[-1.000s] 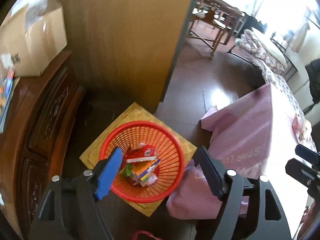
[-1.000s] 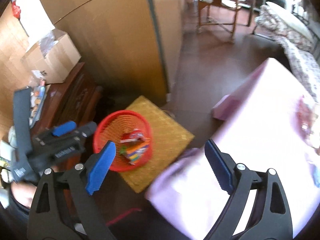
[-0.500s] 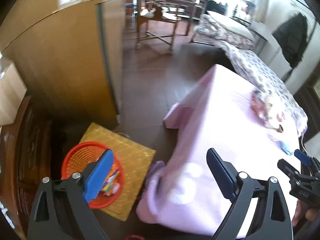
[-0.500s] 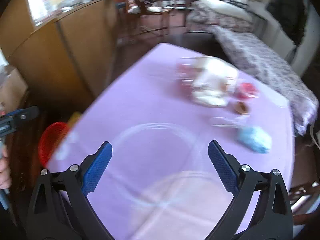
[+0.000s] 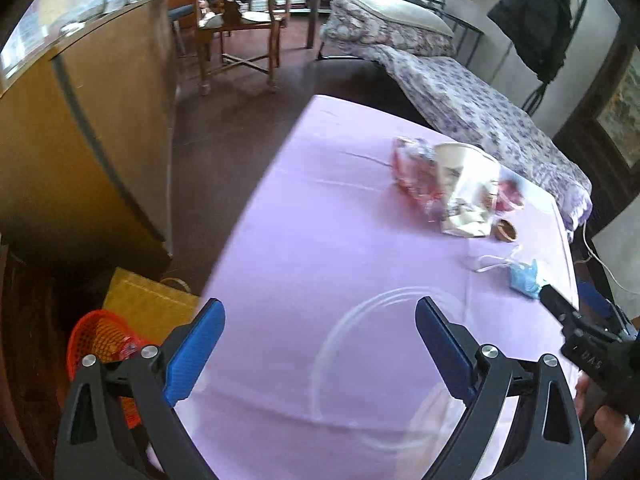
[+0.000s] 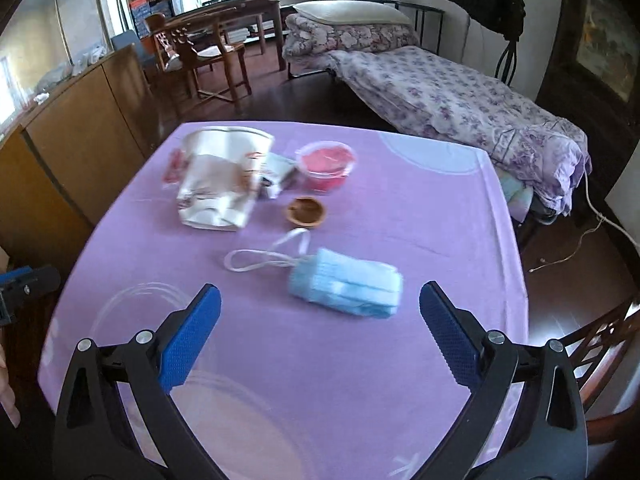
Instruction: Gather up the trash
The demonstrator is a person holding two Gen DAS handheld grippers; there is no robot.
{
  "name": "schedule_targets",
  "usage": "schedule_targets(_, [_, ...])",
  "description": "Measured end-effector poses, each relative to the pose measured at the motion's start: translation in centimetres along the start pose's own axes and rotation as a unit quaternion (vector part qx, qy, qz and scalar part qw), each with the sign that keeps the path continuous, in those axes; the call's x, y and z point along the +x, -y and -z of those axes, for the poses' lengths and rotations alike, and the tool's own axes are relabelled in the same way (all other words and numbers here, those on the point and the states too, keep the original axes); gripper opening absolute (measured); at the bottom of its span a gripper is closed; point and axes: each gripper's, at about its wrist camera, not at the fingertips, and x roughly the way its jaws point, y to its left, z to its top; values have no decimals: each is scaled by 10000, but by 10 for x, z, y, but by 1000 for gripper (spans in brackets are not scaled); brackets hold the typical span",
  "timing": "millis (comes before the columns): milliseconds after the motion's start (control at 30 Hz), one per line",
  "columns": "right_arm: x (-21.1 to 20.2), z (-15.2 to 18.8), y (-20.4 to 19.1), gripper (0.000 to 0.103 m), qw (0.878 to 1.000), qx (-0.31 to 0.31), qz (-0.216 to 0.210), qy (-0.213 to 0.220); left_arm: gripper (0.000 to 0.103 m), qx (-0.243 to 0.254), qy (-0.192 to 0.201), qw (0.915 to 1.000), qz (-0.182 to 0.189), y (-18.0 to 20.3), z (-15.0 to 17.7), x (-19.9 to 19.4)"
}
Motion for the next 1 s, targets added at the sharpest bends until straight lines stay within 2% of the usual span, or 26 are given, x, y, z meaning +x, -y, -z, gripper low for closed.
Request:
schedule_targets(200, [6, -2, 24, 96, 9999, 48, -119, -3, 94, 214, -125, 9996, 133, 26, 5, 22])
schedule_targets(367, [7, -4, 39, 96, 9995, 232, -198, 1, 94, 252, -197, 9994, 121, 21, 12, 34])
schedule_targets(467, [13, -4, 38, 96, 9994, 107, -316, -104, 94, 261, -182, 9995, 89, 17, 13, 36])
schedule_targets(733, [33, -3, 14, 95, 9991, -357, -110, -207, 94, 353, -193, 9992, 47, 13, 16, 39])
schedule_targets(800, [36, -3, 14, 88, 9990, -370, -34, -238, 94, 349, -206, 9992, 36, 12, 16, 41])
schedule_targets(833, [39, -3, 14, 78, 9990, -359, -19, -284, 94, 350, -214, 9992, 33, 12, 16, 41])
schedule_targets(867, [41, -3, 15, 63, 9988, -321, -51, -364, 94, 353, -218, 9991, 24, 12, 16, 42])
schedule_targets(1000, [33, -4, 20, 54, 9975, 8, -463, -542, 94, 404, -209, 9990, -43, 13, 16, 43])
